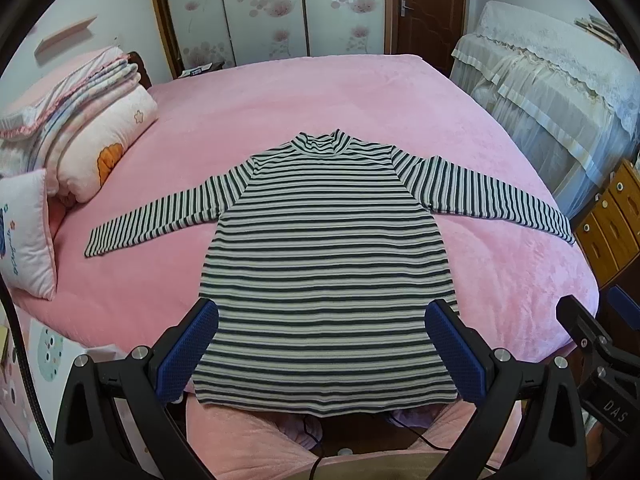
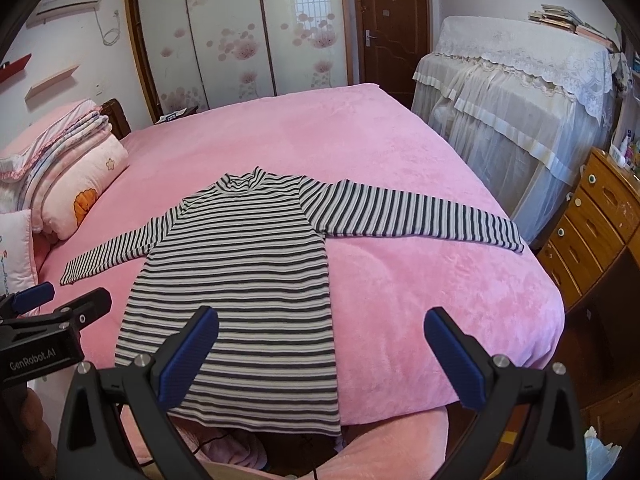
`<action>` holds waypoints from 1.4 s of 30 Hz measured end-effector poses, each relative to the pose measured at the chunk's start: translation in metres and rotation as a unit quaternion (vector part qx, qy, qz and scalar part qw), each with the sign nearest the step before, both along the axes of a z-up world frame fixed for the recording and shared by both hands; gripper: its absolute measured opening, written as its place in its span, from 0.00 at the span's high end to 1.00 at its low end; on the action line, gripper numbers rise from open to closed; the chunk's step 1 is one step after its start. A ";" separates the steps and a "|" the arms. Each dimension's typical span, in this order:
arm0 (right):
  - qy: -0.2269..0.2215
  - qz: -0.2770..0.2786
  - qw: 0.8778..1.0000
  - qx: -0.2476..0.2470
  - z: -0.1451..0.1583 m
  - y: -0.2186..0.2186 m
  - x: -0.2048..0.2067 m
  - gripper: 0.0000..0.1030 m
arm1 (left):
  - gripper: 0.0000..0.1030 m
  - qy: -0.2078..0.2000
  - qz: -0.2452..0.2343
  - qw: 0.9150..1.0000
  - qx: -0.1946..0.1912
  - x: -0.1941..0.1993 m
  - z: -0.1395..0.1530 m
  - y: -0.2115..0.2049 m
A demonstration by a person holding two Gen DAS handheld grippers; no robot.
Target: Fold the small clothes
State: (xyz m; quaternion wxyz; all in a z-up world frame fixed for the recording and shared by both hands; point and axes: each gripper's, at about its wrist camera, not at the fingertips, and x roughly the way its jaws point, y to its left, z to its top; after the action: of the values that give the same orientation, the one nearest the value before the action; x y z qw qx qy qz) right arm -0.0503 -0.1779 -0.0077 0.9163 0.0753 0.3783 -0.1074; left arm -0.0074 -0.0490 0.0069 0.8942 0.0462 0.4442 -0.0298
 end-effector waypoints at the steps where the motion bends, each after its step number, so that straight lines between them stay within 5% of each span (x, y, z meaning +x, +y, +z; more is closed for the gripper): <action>1: 0.001 -0.001 1.000 0.002 -0.001 -0.002 0.000 0.00 | 0.00 -0.001 -0.001 1.000 0.002 0.001 0.001 -0.002; 17: -0.011 -0.072 0.997 -0.001 -0.002 -0.082 -0.012 0.00 | 0.00 -0.055 -0.039 0.997 -0.033 0.025 0.025 -0.062; 28: -0.021 -0.129 0.991 -0.004 -0.001 -0.171 -0.002 0.00 | 0.00 -0.084 -0.119 0.989 -0.035 0.062 0.038 -0.136; 32: -0.018 -0.167 0.986 -0.014 -0.006 -0.217 0.005 0.00 | 0.00 -0.042 -0.165 0.980 -0.102 0.089 0.030 -0.164; 35: -0.017 -0.182 0.983 -0.016 -0.008 -0.241 0.009 0.00 | 0.00 -0.031 -0.154 0.978 -0.134 0.108 0.023 -0.181; 42: -0.014 -0.206 0.978 -0.029 -0.016 -0.293 0.029 0.00 | 0.00 -0.082 -0.150 0.982 -0.084 0.146 -0.004 -0.231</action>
State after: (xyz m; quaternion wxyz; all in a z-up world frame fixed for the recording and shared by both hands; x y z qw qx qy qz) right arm -0.0218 -0.4713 -0.0239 0.8814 0.1261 0.3387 -0.3041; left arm 0.1385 -0.2804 0.0024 0.9138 0.0390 0.3530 -0.1969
